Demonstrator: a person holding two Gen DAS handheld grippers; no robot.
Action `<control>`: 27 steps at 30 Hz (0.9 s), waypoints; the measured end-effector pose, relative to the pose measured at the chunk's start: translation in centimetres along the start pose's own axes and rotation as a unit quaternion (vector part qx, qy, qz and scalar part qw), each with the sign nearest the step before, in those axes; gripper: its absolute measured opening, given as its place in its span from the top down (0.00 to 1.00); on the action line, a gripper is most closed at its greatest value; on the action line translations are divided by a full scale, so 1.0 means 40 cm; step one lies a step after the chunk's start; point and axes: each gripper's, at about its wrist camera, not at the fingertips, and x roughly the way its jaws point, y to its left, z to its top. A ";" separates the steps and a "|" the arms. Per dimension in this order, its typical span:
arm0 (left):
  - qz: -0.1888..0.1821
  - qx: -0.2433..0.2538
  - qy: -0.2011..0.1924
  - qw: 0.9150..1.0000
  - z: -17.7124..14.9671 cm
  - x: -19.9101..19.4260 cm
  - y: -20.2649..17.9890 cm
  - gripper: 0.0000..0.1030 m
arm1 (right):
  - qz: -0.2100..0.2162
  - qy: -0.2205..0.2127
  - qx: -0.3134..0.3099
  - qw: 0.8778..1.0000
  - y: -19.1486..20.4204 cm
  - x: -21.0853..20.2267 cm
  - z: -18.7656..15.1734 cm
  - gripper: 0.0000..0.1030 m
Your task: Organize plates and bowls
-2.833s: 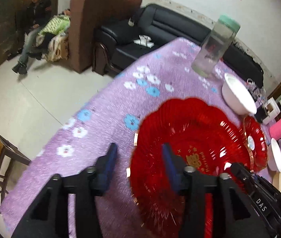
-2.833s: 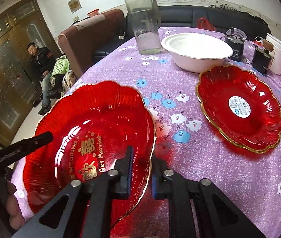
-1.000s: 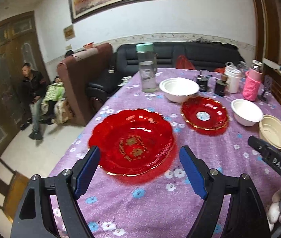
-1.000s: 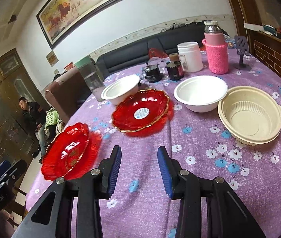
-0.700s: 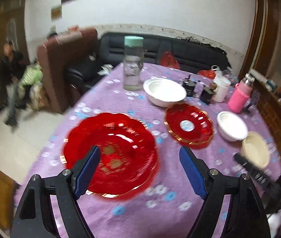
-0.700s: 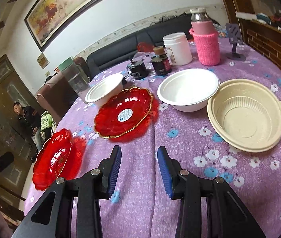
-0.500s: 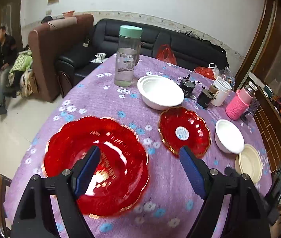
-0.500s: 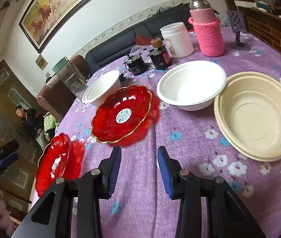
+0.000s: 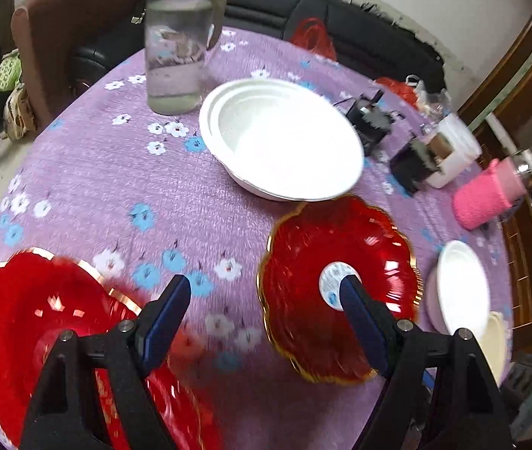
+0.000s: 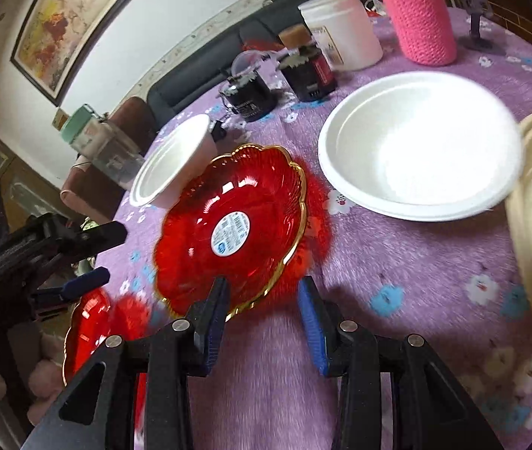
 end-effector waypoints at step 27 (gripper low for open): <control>0.029 0.035 0.014 0.999 0.051 0.067 -0.035 0.33 | 0.022 -0.035 -0.011 0.999 -0.019 0.063 0.046 0.65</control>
